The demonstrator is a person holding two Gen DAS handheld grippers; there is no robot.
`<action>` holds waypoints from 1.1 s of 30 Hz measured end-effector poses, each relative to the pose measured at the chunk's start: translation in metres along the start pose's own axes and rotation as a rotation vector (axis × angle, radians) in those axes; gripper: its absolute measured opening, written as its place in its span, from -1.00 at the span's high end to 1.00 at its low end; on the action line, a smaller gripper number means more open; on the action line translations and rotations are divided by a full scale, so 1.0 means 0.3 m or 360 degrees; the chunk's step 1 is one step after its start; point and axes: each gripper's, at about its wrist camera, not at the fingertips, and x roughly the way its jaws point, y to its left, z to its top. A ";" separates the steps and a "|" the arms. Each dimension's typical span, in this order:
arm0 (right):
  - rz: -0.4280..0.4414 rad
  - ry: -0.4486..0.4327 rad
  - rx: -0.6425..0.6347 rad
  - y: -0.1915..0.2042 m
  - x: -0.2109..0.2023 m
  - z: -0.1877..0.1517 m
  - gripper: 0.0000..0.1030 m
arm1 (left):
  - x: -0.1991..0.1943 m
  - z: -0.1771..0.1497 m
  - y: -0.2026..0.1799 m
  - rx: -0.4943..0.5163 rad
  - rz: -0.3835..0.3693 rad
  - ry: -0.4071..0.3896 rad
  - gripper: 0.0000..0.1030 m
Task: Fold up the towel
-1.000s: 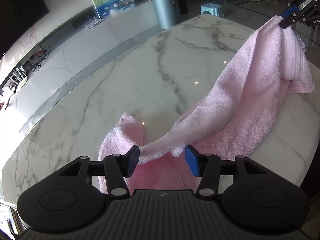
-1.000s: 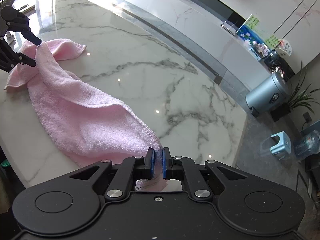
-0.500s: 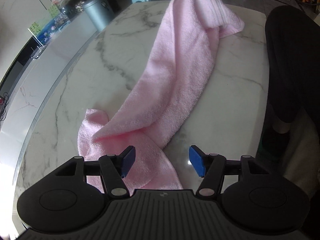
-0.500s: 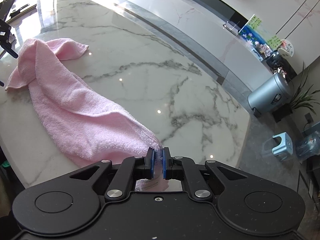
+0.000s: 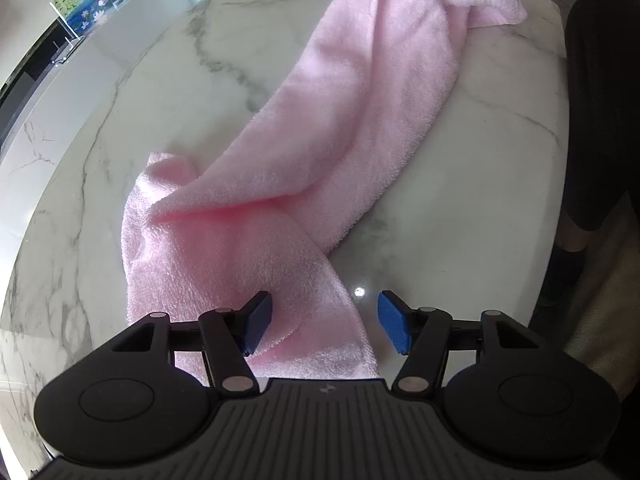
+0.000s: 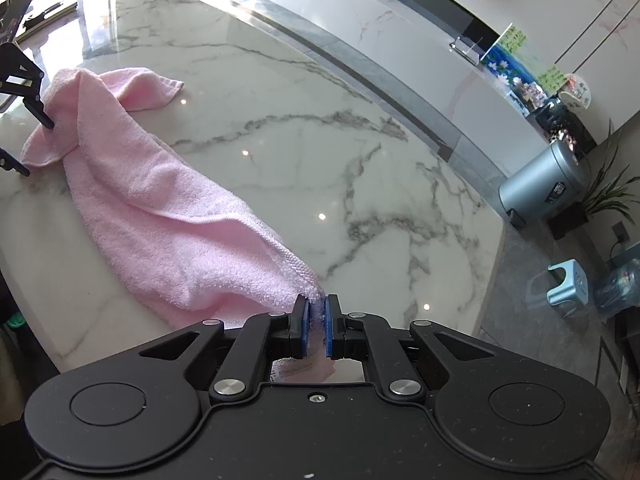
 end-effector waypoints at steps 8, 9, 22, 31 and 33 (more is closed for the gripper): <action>0.0044 0.0049 0.0013 0.011 0.056 -0.012 0.89 | 0.049 0.001 0.077 -0.0154 -0.0055 0.0058 0.05; 0.0053 0.0059 0.0015 0.013 0.066 -0.016 0.89 | 0.054 0.000 0.083 -0.0173 -0.0057 0.0066 0.07; 0.0176 0.0156 0.0032 0.034 0.178 -0.054 0.88 | 0.048 -0.033 0.169 -0.0420 -0.0037 0.0055 0.84; 0.0265 0.0201 0.0064 0.005 0.220 -0.087 0.53 | 0.037 -0.037 0.155 -0.0402 0.0033 0.0058 0.87; 0.0275 0.0206 0.0047 0.008 0.228 -0.091 0.13 | 0.040 -0.037 0.154 -0.0402 0.0040 0.0056 0.87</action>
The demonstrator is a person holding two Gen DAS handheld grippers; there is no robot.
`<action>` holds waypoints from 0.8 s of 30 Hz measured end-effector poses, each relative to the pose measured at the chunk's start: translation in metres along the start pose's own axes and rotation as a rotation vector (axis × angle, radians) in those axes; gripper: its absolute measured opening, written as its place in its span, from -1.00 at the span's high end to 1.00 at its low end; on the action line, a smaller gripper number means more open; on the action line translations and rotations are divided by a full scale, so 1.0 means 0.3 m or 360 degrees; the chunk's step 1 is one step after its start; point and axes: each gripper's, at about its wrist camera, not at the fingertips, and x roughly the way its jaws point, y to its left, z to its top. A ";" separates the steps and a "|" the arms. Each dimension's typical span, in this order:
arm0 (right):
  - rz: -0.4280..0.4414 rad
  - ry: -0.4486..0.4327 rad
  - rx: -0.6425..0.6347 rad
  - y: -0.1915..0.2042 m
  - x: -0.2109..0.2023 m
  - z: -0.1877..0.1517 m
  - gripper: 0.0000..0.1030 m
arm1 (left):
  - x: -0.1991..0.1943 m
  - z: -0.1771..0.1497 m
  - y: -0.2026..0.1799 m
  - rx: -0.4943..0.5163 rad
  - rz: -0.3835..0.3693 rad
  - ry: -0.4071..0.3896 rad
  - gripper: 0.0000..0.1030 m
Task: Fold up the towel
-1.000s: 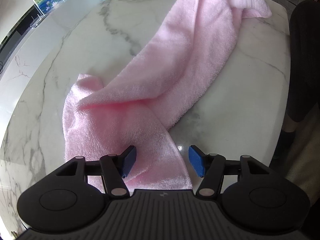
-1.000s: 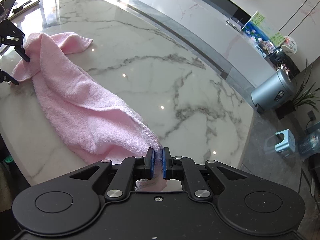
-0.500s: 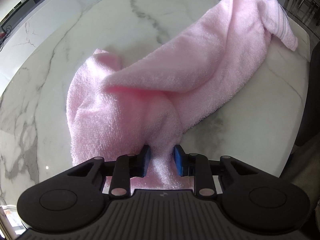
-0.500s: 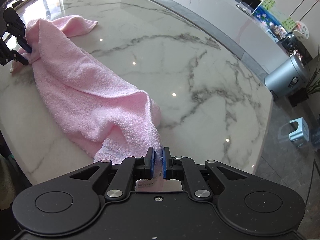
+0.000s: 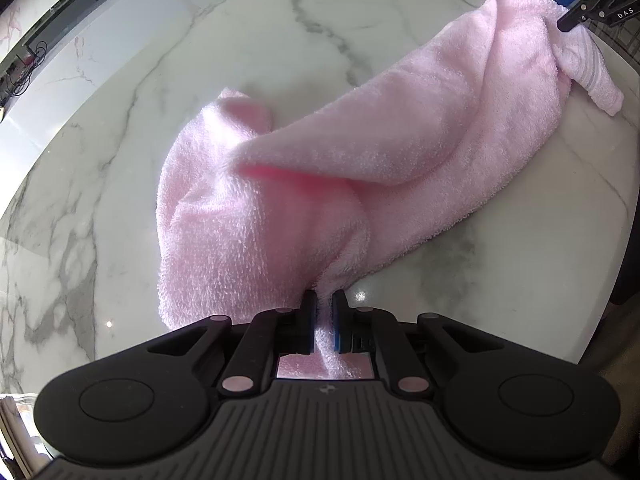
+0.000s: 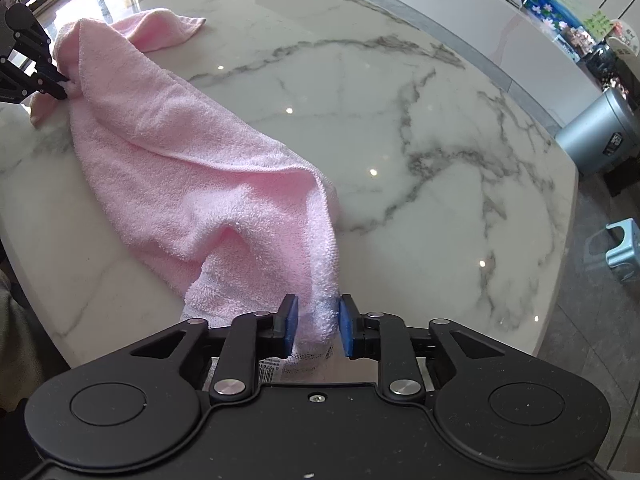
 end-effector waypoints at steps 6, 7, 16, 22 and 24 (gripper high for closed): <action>-0.0021 0.0034 -0.0002 0.001 0.051 0.005 0.21 | -0.006 -0.007 -0.008 0.0016 0.0014 -0.0002 0.87; -0.0016 0.0041 0.0010 0.000 0.056 0.007 0.29 | -0.007 -0.007 -0.008 0.0017 0.0014 -0.0002 0.87; 0.0028 0.0113 0.0116 -0.027 0.112 -0.011 0.45 | -0.005 0.005 -0.020 0.0021 0.0022 -0.0003 0.87; 0.0006 0.0117 0.0084 0.010 0.115 -0.022 0.92 | -0.005 0.002 -0.021 0.0024 0.0028 -0.0006 0.87; -0.0021 0.0110 0.0050 0.026 0.103 -0.022 0.93 | -0.004 0.004 -0.029 0.0042 0.0047 -0.0005 0.87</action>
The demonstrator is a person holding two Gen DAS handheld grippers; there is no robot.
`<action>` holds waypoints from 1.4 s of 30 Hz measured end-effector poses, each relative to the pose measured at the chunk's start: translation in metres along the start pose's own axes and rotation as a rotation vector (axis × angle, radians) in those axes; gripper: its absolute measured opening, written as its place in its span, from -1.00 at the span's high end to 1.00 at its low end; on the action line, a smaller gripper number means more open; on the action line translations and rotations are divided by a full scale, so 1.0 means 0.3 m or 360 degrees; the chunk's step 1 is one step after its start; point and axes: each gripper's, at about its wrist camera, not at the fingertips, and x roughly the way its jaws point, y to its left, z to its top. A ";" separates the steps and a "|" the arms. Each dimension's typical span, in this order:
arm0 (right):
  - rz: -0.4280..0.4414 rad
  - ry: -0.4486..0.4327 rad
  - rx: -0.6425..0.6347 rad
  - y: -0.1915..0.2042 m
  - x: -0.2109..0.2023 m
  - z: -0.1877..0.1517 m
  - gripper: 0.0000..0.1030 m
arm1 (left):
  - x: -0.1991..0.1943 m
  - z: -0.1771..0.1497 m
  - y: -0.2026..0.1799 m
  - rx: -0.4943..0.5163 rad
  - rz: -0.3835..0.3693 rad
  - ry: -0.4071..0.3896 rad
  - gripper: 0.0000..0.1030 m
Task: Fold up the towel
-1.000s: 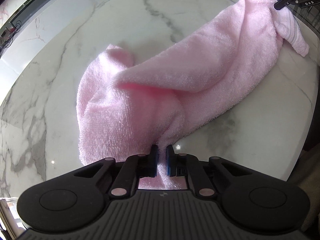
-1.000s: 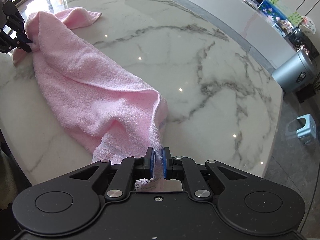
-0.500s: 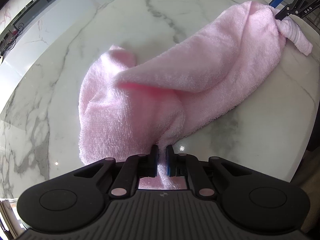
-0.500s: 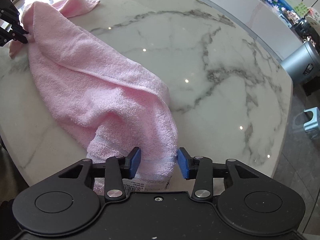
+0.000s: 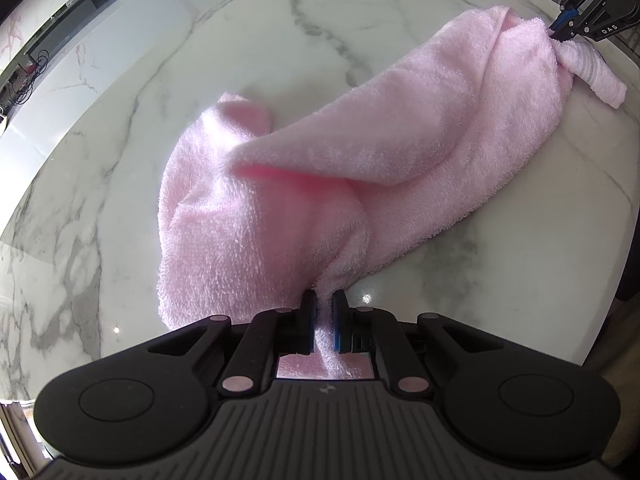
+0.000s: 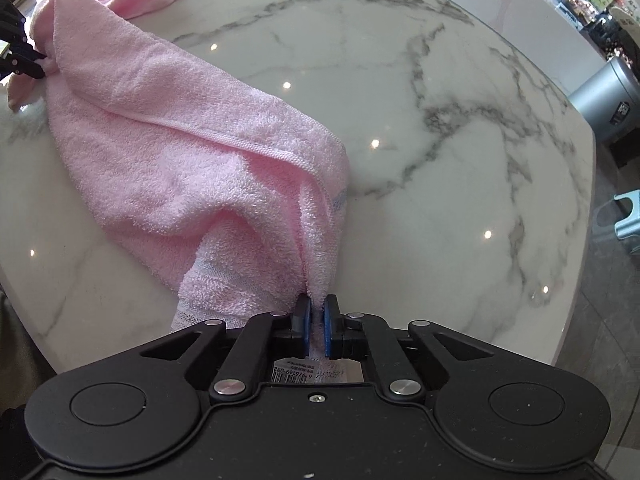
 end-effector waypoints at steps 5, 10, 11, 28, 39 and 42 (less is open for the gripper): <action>-0.0067 -0.0030 -0.0031 0.004 -0.056 -0.002 0.93 | 0.015 0.016 0.003 -0.0005 0.0060 0.0008 0.88; -0.0136 -0.0070 -0.0030 -0.004 -0.137 -0.009 0.94 | -0.043 0.017 0.010 -0.0054 0.0112 -0.0055 0.89; -0.0156 -0.0075 -0.0035 -0.003 -0.151 -0.010 0.94 | -0.056 0.016 0.011 -0.0065 0.0128 -0.0067 0.89; -0.0535 -0.0220 -0.0032 0.021 -0.482 -0.034 0.95 | -0.427 -0.032 0.077 -0.0130 0.0455 -0.0257 0.89; -0.0740 -0.0313 -0.0007 0.027 -0.689 -0.067 0.95 | -0.621 -0.018 0.105 -0.0145 0.0617 -0.0383 0.89; -0.0792 -0.0350 0.0000 0.023 -0.741 -0.064 0.95 | -0.673 0.008 0.106 -0.0134 0.0661 -0.0420 0.89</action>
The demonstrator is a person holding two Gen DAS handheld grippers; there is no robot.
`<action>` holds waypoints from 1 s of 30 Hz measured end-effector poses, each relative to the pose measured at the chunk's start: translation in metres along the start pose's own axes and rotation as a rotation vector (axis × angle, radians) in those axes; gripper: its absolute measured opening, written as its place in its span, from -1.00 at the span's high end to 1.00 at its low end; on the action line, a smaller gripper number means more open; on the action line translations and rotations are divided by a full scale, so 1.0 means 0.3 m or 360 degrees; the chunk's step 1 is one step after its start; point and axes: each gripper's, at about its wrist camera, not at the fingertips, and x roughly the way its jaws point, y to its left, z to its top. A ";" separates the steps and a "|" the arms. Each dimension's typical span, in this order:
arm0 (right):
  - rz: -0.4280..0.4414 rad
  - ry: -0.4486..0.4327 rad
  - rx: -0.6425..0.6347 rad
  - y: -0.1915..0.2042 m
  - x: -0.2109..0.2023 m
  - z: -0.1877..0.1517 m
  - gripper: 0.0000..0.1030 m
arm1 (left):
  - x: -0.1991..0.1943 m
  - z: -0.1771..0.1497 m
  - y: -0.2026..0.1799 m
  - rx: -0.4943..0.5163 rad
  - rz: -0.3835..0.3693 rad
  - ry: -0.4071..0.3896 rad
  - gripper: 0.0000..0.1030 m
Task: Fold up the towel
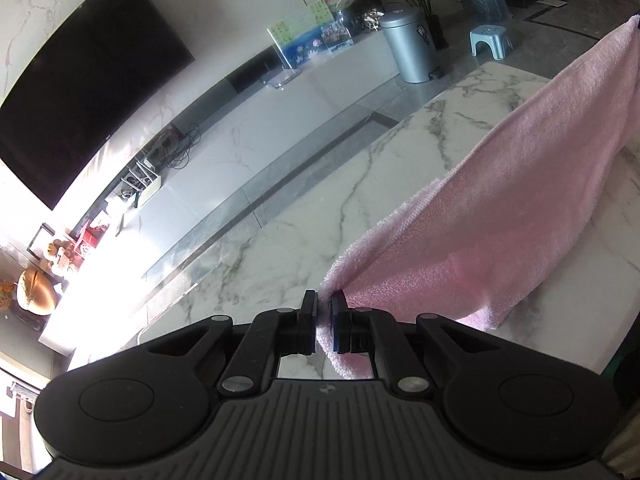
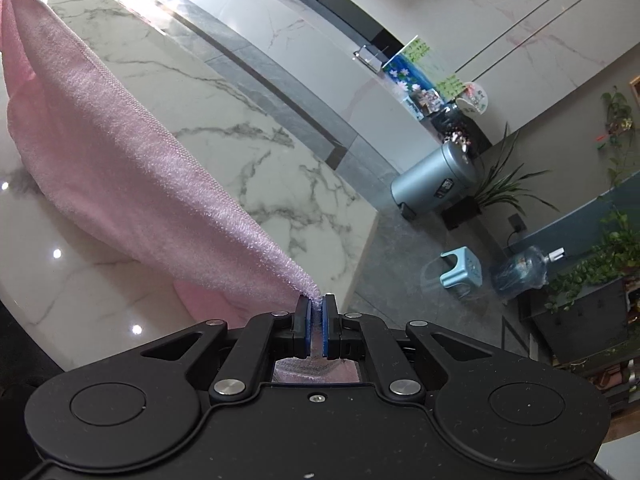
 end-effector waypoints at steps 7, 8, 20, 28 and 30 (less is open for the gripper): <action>-0.0118 -0.0090 0.0026 -0.090 -0.074 0.069 0.95 | -0.057 0.117 0.034 0.0039 0.0105 -0.0077 0.89; -0.0124 -0.0095 0.0029 -0.102 -0.075 0.079 0.95 | -0.055 0.137 0.039 0.0044 0.0114 -0.0080 0.89; -0.0155 -0.0093 0.0013 -0.230 0.057 0.222 0.95 | 0.094 0.315 0.063 0.0095 0.0138 -0.0034 0.89; -0.0206 -0.0112 0.0022 -0.340 0.215 0.350 0.95 | 0.215 0.458 0.126 0.0109 0.0204 -0.0047 0.89; -0.0216 -0.0115 0.0021 -0.363 0.248 0.381 0.95 | 0.236 0.489 0.137 0.0122 0.0225 -0.0050 0.89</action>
